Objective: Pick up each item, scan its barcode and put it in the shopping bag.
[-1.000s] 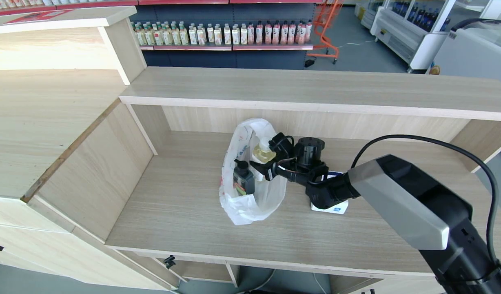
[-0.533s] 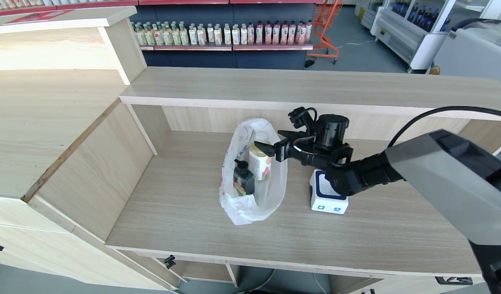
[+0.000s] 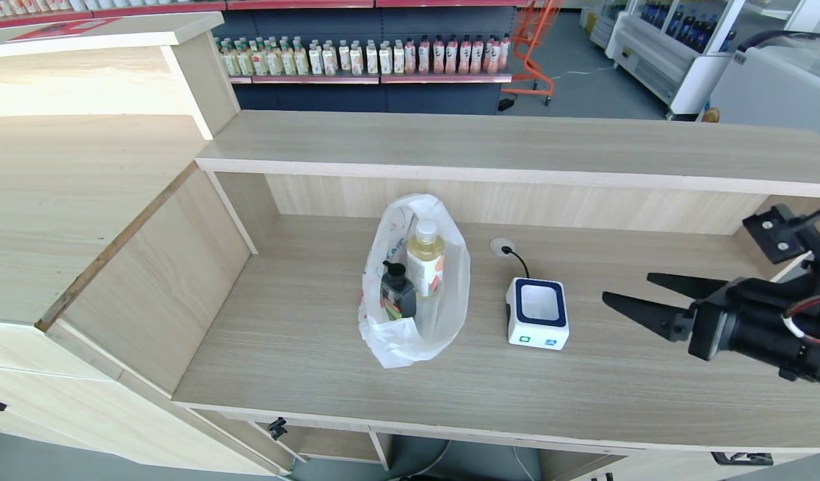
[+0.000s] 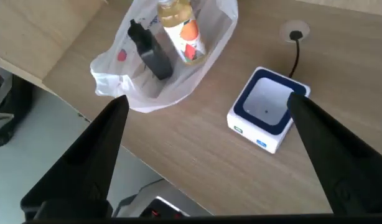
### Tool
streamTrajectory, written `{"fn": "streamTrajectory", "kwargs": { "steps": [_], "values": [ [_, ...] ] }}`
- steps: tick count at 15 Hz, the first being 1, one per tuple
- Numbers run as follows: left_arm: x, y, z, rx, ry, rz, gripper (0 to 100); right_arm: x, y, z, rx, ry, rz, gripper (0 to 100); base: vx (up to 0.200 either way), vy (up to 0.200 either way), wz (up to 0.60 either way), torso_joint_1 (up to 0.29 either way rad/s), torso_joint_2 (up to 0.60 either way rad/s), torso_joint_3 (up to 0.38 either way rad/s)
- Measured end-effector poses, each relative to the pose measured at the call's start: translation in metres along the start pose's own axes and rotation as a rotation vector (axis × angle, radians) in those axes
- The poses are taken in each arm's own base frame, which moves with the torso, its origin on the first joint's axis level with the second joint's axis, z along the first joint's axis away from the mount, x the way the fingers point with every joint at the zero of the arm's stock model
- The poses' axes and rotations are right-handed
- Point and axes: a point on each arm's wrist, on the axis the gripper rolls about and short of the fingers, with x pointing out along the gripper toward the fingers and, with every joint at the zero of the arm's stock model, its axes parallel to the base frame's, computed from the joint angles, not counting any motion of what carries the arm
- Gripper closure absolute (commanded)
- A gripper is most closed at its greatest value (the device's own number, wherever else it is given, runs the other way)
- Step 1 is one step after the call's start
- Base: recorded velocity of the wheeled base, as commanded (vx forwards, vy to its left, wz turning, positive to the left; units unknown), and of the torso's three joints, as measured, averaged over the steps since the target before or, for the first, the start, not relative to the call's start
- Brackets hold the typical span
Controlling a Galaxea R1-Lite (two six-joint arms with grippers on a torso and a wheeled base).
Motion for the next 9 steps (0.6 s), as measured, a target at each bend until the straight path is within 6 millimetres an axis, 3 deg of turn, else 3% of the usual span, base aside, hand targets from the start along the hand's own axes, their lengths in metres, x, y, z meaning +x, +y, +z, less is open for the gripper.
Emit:
{"fn": "streamTrajectory", "kwargs": {
  "steps": [2,4,6,9],
  "values": [
    [0.0,0.0,0.0,0.0,0.0,0.0,0,-0.063,0.014,-0.03,-0.01,-0.009,-0.147,0,0.0,0.0,0.0,0.0,0.0,0.0],
    [0.0,0.0,0.0,0.0,0.0,0.0,0,-0.106,0.031,-0.056,-0.024,-0.027,-0.241,0,0.0,0.0,0.0,0.0,0.0,0.0],
    [0.0,0.0,0.0,0.0,0.0,0.0,0,-0.139,0.048,-0.086,-0.026,-0.038,-0.317,0,0.0,0.0,0.0,0.0,0.0,0.0],
    [0.0,0.0,0.0,0.0,0.0,0.001,0,-0.168,0.065,-0.122,-0.043,-0.103,-0.395,0,0.0,0.0,0.0,0.0,0.0,0.0]
  ]
}}
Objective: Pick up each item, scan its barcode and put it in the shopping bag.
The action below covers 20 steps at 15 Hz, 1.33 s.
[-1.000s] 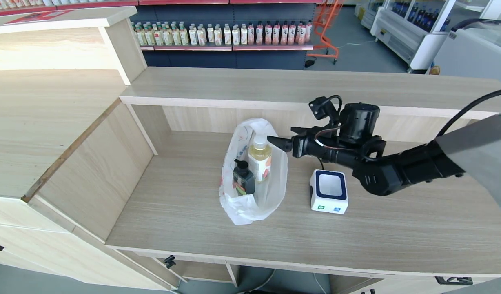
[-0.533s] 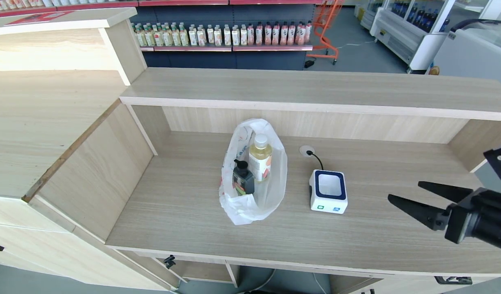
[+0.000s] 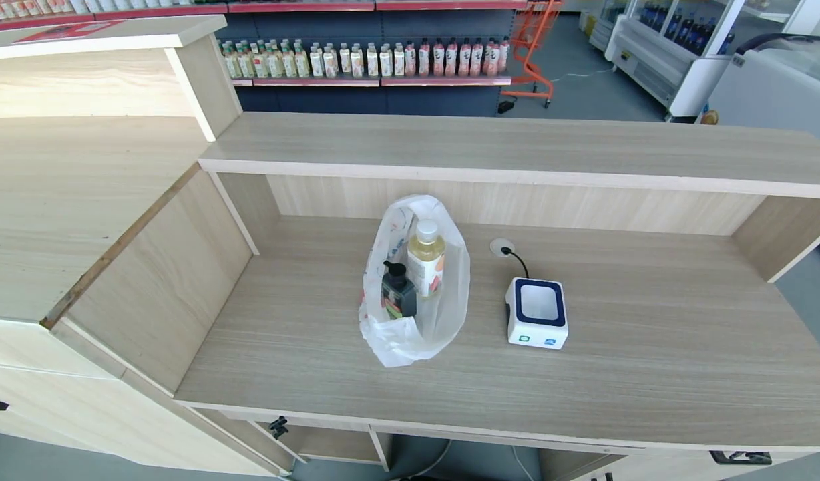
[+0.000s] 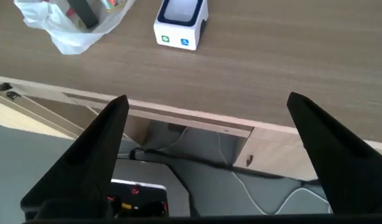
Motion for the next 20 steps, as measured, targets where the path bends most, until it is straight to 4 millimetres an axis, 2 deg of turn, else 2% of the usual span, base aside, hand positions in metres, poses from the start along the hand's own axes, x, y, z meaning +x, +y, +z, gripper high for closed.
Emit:
{"fn": "streamTrajectory", "kwargs": {
  "steps": [2,7,8,16,20],
  "values": [
    [0.0,0.0,0.0,0.0,0.0,-0.001,0,-0.01,-0.001,-0.014,-0.015,-0.039,-0.127,0,0.0,0.0,0.0,0.0,0.0,0.0],
    [0.0,0.0,0.0,0.0,0.0,0.0,0,-0.016,0.0,-0.023,0.029,-0.087,-0.152,0,0.0,0.0,0.0,0.0,0.0,0.0],
    [0.0,0.0,0.0,0.0,0.0,-0.001,0,-0.017,0.0,-0.023,0.028,-0.091,-0.151,100,0.0,0.0,0.0,0.0,0.0,0.0],
    [0.0,0.0,0.0,0.0,0.0,0.0,0,-0.017,0.0,-0.023,0.029,-0.096,-0.152,100,0.0,0.0,0.0,0.0,0.0,0.0],
    [0.0,0.0,0.0,0.0,0.003,-0.001,0,-0.017,0.0,-0.023,0.028,-0.096,-0.152,100,0.0,-0.2,0.0,0.001,0.0,0.001]
  ]
}}
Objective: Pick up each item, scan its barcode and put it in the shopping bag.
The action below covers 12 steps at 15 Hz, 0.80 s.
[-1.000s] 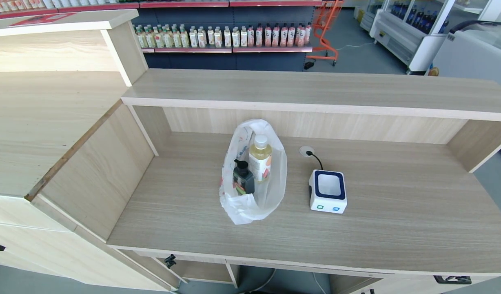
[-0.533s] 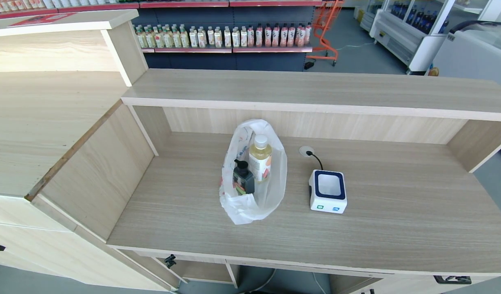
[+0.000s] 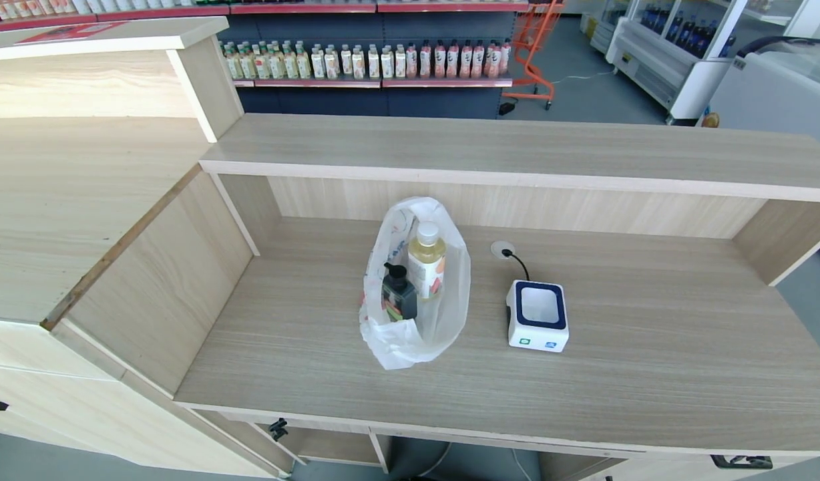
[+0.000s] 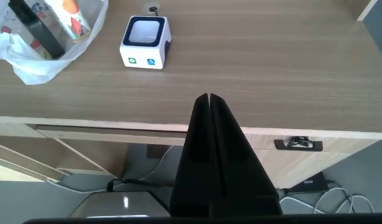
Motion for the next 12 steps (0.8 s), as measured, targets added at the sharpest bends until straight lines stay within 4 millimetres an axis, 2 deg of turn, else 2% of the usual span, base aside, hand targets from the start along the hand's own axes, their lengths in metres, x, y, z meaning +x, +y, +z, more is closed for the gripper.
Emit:
{"fn": "streamTrajectory", "kwargs": {
  "steps": [8,11,12],
  "values": [
    [-0.0001,0.0,-0.0001,0.001,-0.001,-0.001,0,0.0,0.0,0.0,0.0,0.001,0.0,100,0.0,-0.2,0.0,0.01,0.0,0.001],
    [-0.0001,0.0,0.0,0.0,-0.001,0.0,0,0.0001,0.0,0.0,0.0,0.002,0.001,100,0.0,0.0,0.0,0.0,0.0,0.0],
    [0.0001,0.0,0.0001,0.003,0.001,0.0,0,0.0001,-0.0001,0.0,0.0,0.002,0.001,100,0.2,0.0,0.0,-0.002,-0.01,0.007]
  ]
}}
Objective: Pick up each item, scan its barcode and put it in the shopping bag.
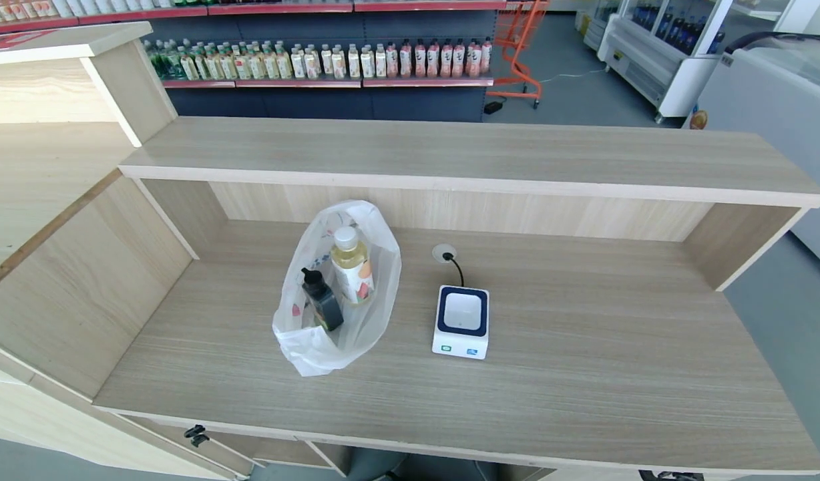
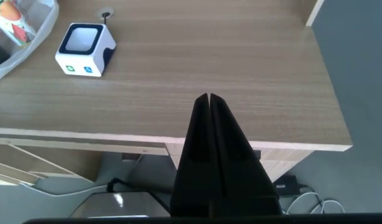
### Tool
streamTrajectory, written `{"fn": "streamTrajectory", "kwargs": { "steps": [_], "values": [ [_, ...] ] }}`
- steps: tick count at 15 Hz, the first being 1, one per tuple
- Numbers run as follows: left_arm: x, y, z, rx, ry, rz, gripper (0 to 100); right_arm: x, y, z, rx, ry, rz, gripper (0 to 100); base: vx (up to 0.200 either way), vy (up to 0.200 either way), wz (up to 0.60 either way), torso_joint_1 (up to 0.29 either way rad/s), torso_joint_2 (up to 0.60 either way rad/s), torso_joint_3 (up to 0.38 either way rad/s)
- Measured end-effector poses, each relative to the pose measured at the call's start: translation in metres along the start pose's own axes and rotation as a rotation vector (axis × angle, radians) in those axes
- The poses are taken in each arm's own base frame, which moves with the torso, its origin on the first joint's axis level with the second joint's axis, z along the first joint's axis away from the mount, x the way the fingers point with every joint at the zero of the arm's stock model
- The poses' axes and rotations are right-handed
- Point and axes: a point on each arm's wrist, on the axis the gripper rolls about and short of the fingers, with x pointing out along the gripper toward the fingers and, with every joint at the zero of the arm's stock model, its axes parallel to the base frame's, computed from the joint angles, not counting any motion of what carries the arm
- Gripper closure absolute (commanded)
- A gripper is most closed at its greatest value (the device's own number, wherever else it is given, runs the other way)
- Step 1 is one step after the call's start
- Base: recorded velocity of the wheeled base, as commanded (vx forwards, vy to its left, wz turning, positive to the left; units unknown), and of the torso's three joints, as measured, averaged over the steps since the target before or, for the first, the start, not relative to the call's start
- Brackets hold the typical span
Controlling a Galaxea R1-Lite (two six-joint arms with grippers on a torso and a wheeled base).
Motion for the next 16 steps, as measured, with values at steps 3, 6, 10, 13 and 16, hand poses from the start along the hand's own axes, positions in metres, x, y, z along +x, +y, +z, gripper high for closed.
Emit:
{"fn": "streamTrajectory", "kwargs": {
  "steps": [3,6,10,13,16],
  "values": [
    [0.0,0.0,-0.0002,-0.001,0.0,-0.001,0,0.0,0.0,0.0,0.0,0.0,-0.001,100,0.133,0.0,0.0,-0.005,0.0,0.003],
    [-0.0002,0.0,-0.0003,-0.002,-0.002,-0.002,0,0.0,0.0001,0.0001,0.0,-0.001,-0.003,100,0.0,0.0,0.0,0.022,0.01,-0.001],
    [-0.0003,0.0,-0.0003,-0.003,-0.003,-0.002,0,0.0,0.0001,0.0001,0.0,0.0,-0.002,100,0.0,0.0,0.0,0.0,0.0,0.0],
    [-0.0003,0.0,-0.0003,-0.003,-0.003,-0.001,0,0.0,0.0,0.0001,0.0,0.0,-0.001,100,0.0,0.0,0.0,0.0,0.0,0.0],
    [-0.0003,0.0,-0.0004,-0.003,-0.003,-0.001,0,0.0001,0.0,0.0,-0.006,0.001,0.0,100,0.0,0.0,0.0,0.0,0.0,0.0]
  ]
}}
